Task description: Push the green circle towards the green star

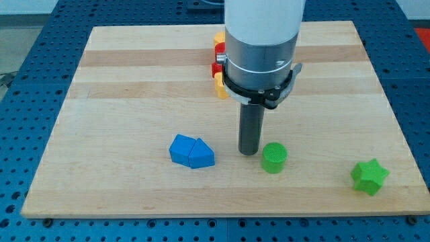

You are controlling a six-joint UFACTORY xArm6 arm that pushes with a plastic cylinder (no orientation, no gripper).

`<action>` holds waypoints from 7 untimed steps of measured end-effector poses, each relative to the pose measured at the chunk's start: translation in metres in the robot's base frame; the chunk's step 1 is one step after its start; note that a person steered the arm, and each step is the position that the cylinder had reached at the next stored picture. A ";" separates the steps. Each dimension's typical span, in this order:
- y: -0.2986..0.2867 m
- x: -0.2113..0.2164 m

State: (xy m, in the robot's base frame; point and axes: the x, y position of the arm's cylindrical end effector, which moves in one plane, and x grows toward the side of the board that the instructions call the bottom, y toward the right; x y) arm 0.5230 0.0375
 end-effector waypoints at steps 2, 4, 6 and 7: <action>0.000 0.024; 0.053 0.036; 0.071 0.044; 0.066 -0.001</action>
State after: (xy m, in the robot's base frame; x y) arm 0.5220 0.1039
